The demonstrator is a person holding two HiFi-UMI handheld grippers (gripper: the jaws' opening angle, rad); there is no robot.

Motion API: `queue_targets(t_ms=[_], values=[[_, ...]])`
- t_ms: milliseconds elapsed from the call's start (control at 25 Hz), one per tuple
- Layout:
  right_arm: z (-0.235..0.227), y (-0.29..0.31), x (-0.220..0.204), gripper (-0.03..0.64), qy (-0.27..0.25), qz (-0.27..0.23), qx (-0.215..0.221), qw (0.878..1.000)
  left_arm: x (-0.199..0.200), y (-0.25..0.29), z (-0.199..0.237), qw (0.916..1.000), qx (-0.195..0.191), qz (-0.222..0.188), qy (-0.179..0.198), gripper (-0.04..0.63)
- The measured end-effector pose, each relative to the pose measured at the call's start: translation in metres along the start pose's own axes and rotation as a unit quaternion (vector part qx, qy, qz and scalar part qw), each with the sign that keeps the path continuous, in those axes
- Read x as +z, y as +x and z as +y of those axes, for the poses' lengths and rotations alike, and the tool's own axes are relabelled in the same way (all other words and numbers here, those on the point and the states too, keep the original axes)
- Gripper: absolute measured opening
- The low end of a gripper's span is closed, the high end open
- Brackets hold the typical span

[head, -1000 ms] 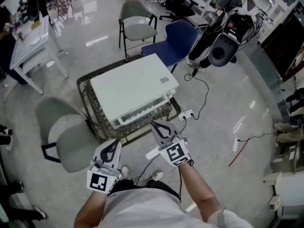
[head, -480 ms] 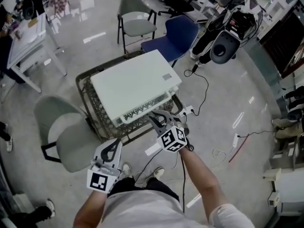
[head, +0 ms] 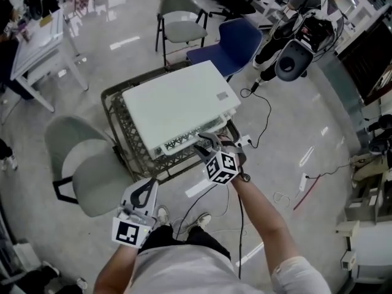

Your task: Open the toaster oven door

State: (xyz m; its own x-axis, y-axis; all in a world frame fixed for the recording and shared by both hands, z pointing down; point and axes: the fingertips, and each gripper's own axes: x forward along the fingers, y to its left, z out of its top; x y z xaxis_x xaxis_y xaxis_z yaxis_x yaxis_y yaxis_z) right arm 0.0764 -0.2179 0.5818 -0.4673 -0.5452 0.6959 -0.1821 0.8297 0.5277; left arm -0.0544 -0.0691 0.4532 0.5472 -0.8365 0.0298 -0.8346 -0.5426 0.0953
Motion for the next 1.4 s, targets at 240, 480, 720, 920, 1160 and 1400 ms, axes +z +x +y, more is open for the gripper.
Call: queue_targets(t_ms=[240, 480, 720, 920, 1160, 1400], values=[[0.000, 0.009, -0.003, 0.187, -0.035, 0.020, 0.016, 0.999, 0.000, -0.007, 0.002, 1.0000, 0.004, -0.002, -0.003, 0.021], [-0.002, 0.014, -0.009, 0.190, -0.059, 0.034, 0.040, 0.997, -0.004, -0.014, 0.007, 0.9999, 0.015, 0.001, -0.007, 0.021], [-0.002, 0.021, -0.016, 0.196, -0.082, 0.068, 0.071, 0.992, -0.004, -0.014, 0.008, 0.9999, 0.015, 0.000, -0.004, 0.021], [-0.002, 0.029, -0.016, 0.196, -0.093, 0.074, 0.079, 0.990, -0.002, -0.012, 0.008, 0.9998, 0.018, -0.001, -0.007, 0.021], [0.000, 0.029, -0.015, 0.195, -0.081, 0.069, 0.068, 0.992, -0.005, -0.015, 0.012, 0.9996, 0.025, 0.005, -0.011, 0.021], [0.007, 0.024, -0.017, 0.201, -0.040, 0.060, 0.041, 0.997, -0.006, -0.017, 0.009, 0.9997, 0.021, 0.004, -0.012, 0.021]])
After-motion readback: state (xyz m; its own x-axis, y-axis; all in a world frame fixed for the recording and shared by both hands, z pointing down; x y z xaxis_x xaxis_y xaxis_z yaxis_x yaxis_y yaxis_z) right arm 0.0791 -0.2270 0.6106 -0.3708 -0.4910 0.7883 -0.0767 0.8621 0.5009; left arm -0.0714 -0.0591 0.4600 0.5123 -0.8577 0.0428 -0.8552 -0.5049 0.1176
